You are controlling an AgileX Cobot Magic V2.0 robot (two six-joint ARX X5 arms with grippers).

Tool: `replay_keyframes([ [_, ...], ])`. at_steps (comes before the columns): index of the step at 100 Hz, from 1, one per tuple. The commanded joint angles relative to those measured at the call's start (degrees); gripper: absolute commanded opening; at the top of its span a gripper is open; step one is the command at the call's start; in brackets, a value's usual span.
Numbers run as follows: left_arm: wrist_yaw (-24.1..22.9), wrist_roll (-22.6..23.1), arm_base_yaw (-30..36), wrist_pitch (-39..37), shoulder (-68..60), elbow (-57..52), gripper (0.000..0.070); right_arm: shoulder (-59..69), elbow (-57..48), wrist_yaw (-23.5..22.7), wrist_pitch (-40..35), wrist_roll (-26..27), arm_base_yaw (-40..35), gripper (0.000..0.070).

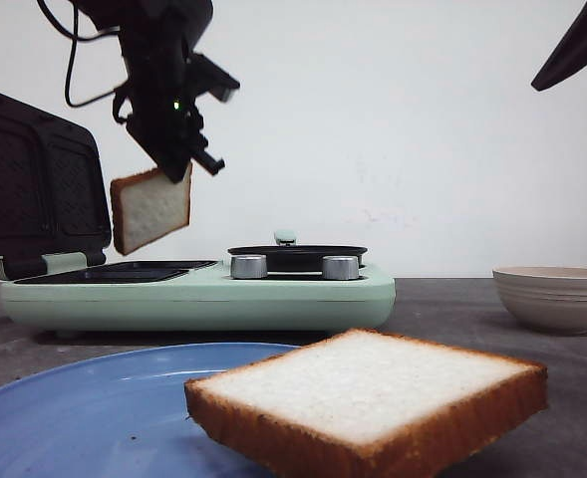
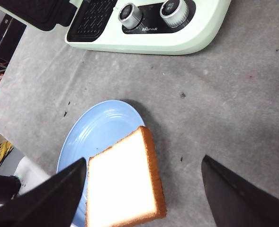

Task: Make breakfast with bread and shrimp
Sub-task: 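Lift the bread slice with the left gripper toward the sandwich maker, then lower the bread onto the sandwich plate and open the left gripper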

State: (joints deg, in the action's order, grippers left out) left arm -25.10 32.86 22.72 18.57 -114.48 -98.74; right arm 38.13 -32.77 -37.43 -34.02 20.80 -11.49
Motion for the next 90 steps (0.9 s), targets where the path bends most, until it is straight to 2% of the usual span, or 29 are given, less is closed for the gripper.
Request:
replay_keyframes([
  [1,0.28,2.38,0.22,-0.42,-1.79,-1.6,0.0,0.37,-0.79,0.0,0.28,-0.92,-0.17,0.0479],
  [38,0.35,8.68,-0.17,-1.92,-2.62,-1.6,0.0,0.37,-0.79,0.39,-0.57,-1.99,-0.2,0.0479],
  [51,2.75,8.92,-0.96,-1.2,-2.8,-1.6,0.0,0.37,-0.79,0.39,-0.63,-1.99,-0.2,0.0479],
  [65,4.46,12.0,-1.75,0.26,-2.91,-1.6,0.0,0.37,-0.79,0.39,-0.79,-1.97,-0.17,0.0479],
  [77,5.29,10.25,-2.25,1.22,-2.91,-1.6,0.0,0.37,-0.79,0.39,-0.79,-1.97,-0.17,0.0479],
  [90,9.6,5.51,-2.86,4.5,-2.91,-1.6,0.0,0.37,-0.79,0.39,-0.76,-1.95,-0.17,0.0479],
])
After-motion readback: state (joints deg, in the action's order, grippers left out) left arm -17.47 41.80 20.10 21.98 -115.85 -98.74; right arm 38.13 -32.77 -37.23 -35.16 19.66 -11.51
